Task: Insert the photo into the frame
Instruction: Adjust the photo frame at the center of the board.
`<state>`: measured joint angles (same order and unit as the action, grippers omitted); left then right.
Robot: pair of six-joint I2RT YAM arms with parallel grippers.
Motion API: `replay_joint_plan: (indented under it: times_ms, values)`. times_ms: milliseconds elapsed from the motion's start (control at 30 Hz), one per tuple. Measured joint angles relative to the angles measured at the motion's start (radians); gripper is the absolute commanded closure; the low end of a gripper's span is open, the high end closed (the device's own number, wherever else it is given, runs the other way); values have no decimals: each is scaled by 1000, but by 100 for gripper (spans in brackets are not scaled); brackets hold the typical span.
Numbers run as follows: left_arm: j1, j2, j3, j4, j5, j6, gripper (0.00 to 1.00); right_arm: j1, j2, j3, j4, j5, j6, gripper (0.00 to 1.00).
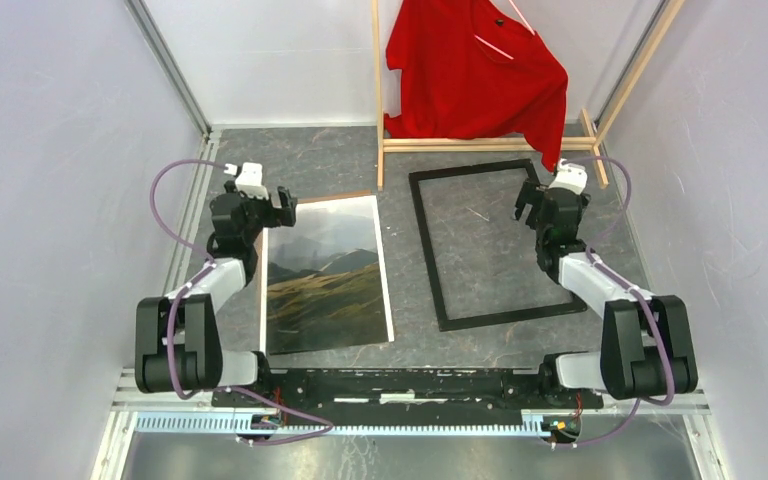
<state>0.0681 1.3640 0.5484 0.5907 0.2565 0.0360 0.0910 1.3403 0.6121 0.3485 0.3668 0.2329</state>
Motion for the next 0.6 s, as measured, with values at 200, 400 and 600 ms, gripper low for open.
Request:
replay_joint_plan:
  times_ms: [200, 400, 600]
  values:
    - [3, -48, 143, -336, 11, 21, 0, 109, -77, -62, -178, -74, 47, 2]
    - [3, -48, 283, -625, 35, 26, 0, 402, -45, 3, -312, -30, 16, 2]
    - [3, -59, 322, -782, 32, 31, 0, 563, 51, 39, -377, 6, 13, 2]
